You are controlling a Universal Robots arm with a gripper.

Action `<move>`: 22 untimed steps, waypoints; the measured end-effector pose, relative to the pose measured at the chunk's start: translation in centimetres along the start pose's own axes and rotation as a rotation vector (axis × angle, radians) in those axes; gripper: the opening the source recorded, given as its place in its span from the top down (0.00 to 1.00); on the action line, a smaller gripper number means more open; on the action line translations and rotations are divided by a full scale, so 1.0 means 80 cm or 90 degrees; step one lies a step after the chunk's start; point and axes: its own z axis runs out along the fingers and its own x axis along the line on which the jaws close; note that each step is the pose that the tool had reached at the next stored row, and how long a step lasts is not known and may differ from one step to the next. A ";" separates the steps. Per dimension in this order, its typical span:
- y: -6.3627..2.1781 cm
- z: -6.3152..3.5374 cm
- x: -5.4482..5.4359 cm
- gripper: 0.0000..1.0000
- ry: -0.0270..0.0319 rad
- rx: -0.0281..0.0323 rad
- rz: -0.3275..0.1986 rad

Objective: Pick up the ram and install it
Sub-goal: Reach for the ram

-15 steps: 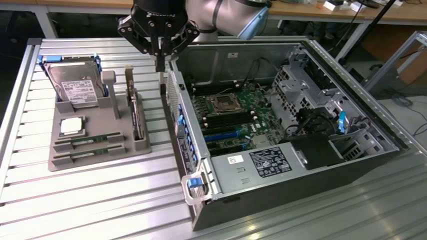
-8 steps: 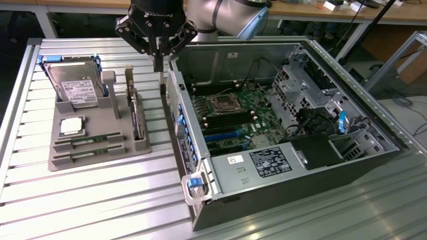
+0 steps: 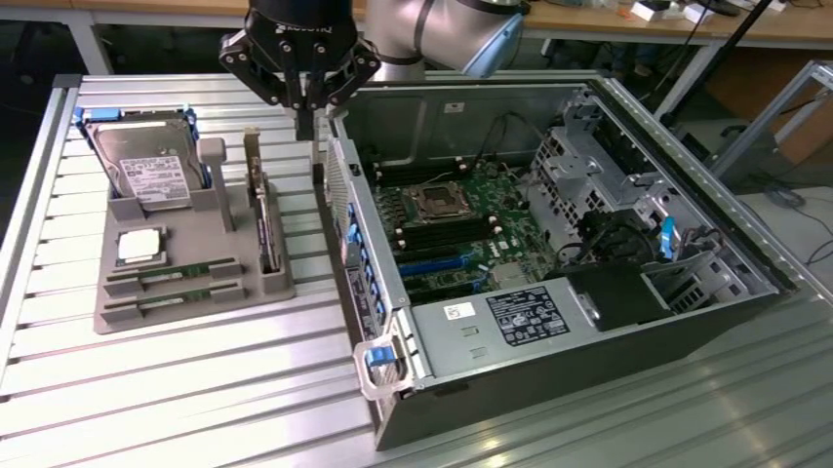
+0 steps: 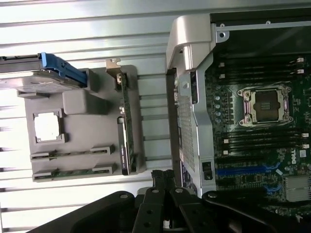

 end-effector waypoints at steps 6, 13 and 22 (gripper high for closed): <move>0.000 0.000 0.004 0.90 0.0000 0.0000 0.000; -0.001 0.000 0.011 0.90 0.0001 0.0001 0.000; -0.001 0.000 0.016 0.90 0.0000 0.0000 0.000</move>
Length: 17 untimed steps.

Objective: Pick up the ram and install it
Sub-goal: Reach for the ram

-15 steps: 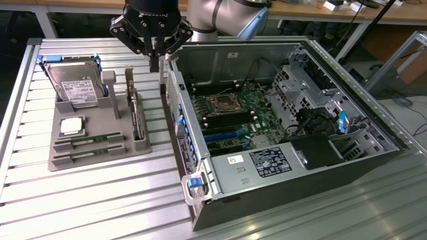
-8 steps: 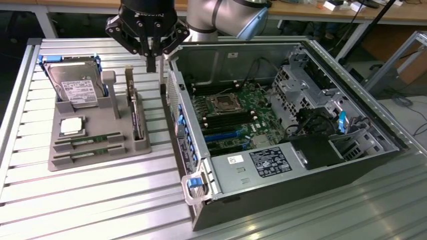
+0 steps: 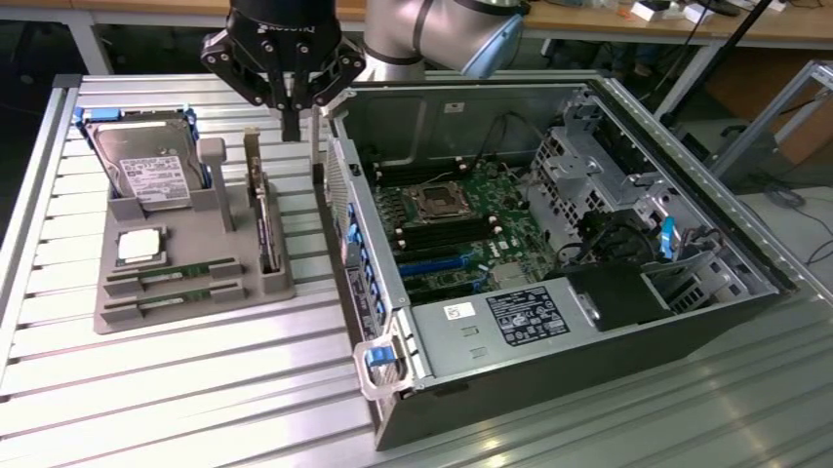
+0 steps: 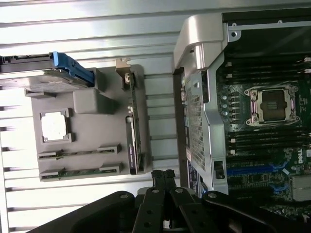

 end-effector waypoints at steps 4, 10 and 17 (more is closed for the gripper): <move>0.000 0.000 0.003 0.90 0.0000 0.0000 0.000; -0.001 0.000 0.009 0.90 0.0000 0.0000 0.000; -0.001 0.000 0.015 0.90 0.0000 0.0000 0.000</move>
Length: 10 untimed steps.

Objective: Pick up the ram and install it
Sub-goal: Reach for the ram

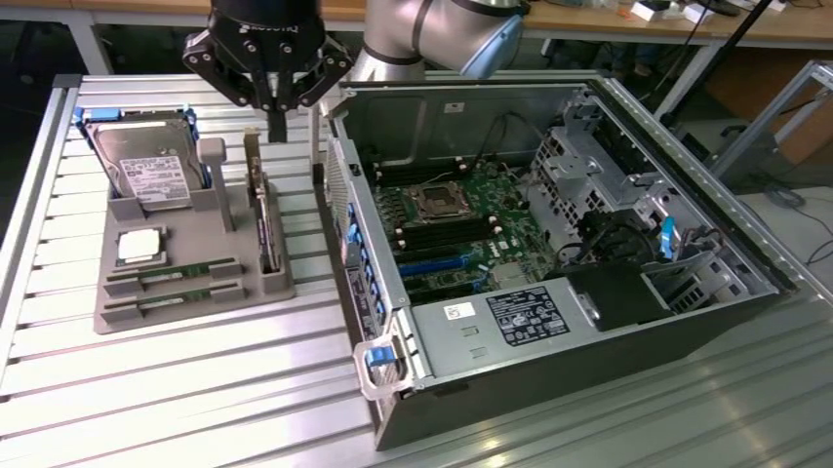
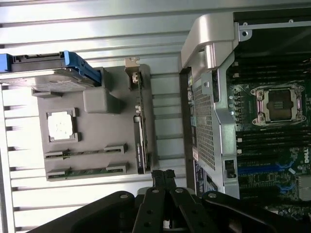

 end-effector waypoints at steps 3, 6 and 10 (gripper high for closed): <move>0.000 0.000 0.003 0.90 0.0000 0.0000 0.000; 0.000 0.000 0.006 0.90 0.0000 0.0000 0.000; -0.001 0.000 0.010 0.90 0.0000 0.0000 0.000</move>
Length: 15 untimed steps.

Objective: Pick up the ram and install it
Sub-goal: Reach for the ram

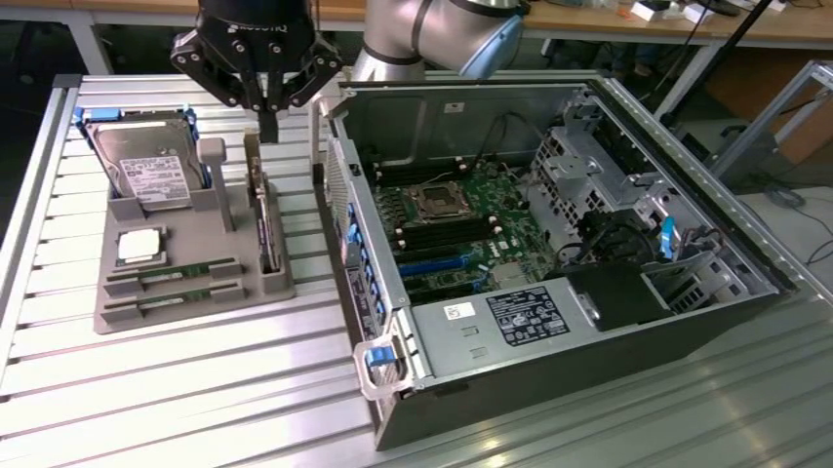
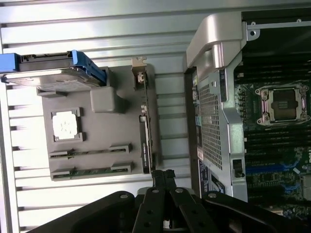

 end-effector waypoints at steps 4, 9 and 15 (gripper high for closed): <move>0.000 0.000 0.005 0.90 0.0000 0.0000 0.000; -0.001 0.000 0.010 0.90 0.0000 0.0000 0.000; -0.001 -0.001 0.019 0.90 0.0000 0.0000 0.000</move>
